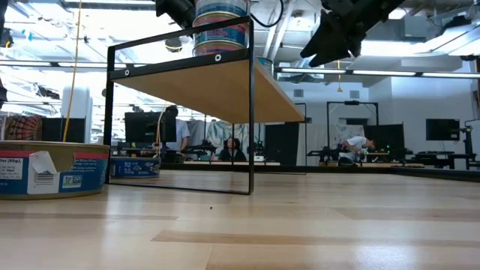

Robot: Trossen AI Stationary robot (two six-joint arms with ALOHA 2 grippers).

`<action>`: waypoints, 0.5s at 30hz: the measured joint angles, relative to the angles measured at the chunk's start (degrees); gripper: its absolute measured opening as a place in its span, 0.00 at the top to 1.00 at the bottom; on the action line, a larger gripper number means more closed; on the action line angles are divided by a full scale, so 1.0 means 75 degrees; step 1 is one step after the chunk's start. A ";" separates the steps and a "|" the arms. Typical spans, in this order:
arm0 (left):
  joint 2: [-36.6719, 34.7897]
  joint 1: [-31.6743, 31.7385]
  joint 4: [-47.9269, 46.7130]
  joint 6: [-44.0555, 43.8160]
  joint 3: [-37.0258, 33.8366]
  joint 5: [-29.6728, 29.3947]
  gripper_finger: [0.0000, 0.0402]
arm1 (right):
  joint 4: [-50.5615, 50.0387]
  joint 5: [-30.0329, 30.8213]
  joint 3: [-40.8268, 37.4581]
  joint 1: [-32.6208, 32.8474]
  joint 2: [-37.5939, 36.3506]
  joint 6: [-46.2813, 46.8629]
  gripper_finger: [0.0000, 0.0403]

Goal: Stack canned seafood by type on shelf
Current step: Put the green white tuna can on the shelf

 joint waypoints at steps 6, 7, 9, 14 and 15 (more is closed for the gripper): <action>0.0003 0.0003 -0.0043 -0.0074 0.0000 0.0032 0.31 | 0.0005 0.0432 0.0000 0.0231 0.0000 0.0004 0.29; 0.0003 0.0003 -0.0067 -0.0090 0.0003 0.0065 0.31 | 0.0007 0.0546 0.0000 0.0279 0.0000 0.0008 0.29; 0.0003 -0.0009 -0.0108 -0.0149 0.0003 0.0217 0.31 | 0.0007 0.0629 0.0000 0.0355 0.0000 0.0006 0.29; 0.0003 -0.0079 0.0035 -0.0142 0.0000 0.0273 0.31 | 0.0037 0.0646 0.0000 0.0436 0.0000 0.0008 0.29; 0.0006 -0.0079 0.0095 -0.0140 0.0000 0.0316 0.31 | 0.0036 0.0653 0.0000 0.0437 0.0000 0.0009 0.29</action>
